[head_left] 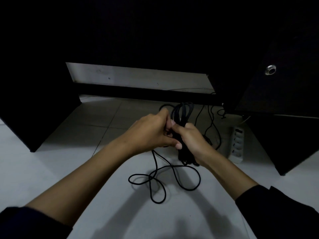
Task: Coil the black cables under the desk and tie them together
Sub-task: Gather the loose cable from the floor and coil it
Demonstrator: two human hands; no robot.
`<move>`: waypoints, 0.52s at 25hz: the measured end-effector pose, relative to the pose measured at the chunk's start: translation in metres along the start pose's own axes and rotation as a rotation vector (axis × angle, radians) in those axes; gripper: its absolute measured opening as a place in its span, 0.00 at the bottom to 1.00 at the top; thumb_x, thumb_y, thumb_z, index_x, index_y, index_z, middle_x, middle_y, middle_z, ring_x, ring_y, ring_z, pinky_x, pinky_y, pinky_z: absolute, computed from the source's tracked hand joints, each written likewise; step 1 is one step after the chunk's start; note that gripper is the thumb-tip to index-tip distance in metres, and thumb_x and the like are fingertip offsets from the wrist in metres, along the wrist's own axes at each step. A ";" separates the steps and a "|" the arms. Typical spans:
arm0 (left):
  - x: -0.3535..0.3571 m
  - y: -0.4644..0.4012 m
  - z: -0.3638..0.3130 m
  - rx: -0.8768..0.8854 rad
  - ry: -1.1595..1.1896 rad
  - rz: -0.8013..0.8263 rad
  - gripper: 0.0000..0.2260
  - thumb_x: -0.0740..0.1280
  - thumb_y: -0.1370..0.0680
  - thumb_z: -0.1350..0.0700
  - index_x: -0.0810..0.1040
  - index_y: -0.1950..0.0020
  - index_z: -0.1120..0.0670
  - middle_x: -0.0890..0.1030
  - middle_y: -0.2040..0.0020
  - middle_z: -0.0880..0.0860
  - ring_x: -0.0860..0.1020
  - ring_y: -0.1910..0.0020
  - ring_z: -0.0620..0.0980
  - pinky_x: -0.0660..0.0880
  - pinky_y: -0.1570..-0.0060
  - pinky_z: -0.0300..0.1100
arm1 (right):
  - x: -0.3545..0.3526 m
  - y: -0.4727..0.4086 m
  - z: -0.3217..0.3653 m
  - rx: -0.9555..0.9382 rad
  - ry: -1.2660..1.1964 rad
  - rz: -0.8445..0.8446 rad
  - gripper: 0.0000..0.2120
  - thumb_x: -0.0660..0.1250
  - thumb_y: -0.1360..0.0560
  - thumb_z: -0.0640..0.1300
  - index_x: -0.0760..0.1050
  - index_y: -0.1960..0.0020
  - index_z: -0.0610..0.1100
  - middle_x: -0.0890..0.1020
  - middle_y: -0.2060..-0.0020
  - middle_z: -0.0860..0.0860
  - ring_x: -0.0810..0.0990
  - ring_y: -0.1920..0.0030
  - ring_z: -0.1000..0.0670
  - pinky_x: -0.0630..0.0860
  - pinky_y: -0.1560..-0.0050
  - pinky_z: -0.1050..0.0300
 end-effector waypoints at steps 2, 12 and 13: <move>0.001 -0.002 0.002 -0.029 0.010 0.003 0.26 0.78 0.38 0.42 0.66 0.53 0.50 0.78 0.61 0.45 0.78 0.61 0.45 0.75 0.62 0.46 | 0.006 0.003 0.000 0.006 0.019 0.035 0.11 0.58 0.18 0.47 0.75 0.52 0.42 0.79 0.70 0.53 0.76 0.71 0.55 0.72 0.73 0.63; 0.015 0.022 0.033 -0.025 0.554 0.053 0.05 0.64 0.20 0.55 0.73 0.51 0.56 0.78 0.61 0.54 0.78 0.60 0.55 0.77 0.54 0.55 | -0.006 0.005 0.013 -0.076 0.149 0.079 0.14 0.58 0.18 0.49 0.70 0.59 0.43 0.66 0.76 0.52 0.64 0.79 0.58 0.62 0.77 0.67; 0.014 0.021 0.033 -0.032 0.595 0.004 0.06 0.64 0.21 0.56 0.73 0.52 0.59 0.77 0.63 0.54 0.77 0.63 0.54 0.77 0.57 0.54 | -0.004 0.005 0.012 -0.097 0.169 0.101 0.15 0.58 0.18 0.50 0.70 0.60 0.43 0.66 0.76 0.52 0.64 0.79 0.58 0.62 0.77 0.66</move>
Point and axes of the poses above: each hand's wrist, its own y-axis away from the middle knuckle, its own x-axis out of the palm, z = x × y, the point moved 5 cm from there along -y, towards the middle knuckle
